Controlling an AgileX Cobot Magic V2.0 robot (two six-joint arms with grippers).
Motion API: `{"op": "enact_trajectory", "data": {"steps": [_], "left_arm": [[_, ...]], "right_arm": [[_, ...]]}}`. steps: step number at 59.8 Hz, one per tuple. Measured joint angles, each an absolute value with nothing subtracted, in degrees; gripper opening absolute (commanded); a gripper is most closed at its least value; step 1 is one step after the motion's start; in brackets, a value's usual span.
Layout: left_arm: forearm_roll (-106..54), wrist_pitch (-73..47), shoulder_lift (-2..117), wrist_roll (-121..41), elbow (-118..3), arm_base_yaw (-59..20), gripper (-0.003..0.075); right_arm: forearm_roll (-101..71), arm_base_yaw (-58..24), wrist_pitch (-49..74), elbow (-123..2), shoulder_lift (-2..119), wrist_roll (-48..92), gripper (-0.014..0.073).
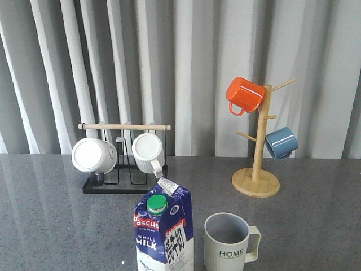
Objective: Place milk next to cup
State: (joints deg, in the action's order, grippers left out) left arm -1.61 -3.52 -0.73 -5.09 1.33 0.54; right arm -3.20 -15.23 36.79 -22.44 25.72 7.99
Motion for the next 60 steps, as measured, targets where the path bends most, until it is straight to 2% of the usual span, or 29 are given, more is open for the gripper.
{"op": "enact_trajectory", "data": {"steps": [23, 33, 50, 60], "left_arm": [[-1.66, -3.57, -0.73, -5.09, 1.33, 0.54, -0.0006], [-1.66, -3.59, -0.73, -5.09, 1.33, 0.54, -0.0006], [-1.66, -3.64, -0.73, -5.15, 1.33, 0.54, -0.0006], [-1.66, -3.64, -0.73, -5.15, 1.33, 0.54, -0.0006]], "right_arm": [[-2.89, -15.23, 37.14, -22.44, 25.60, 7.99, -0.0006], [-2.60, -15.23, 36.59, -20.99, 21.34, 8.04, -0.0006], [2.38, -14.85, 18.29, -3.37, 9.22, 7.93, -0.0006], [2.60, -8.91, 7.72, 1.46, 4.33, 7.52, -0.0006]]}}
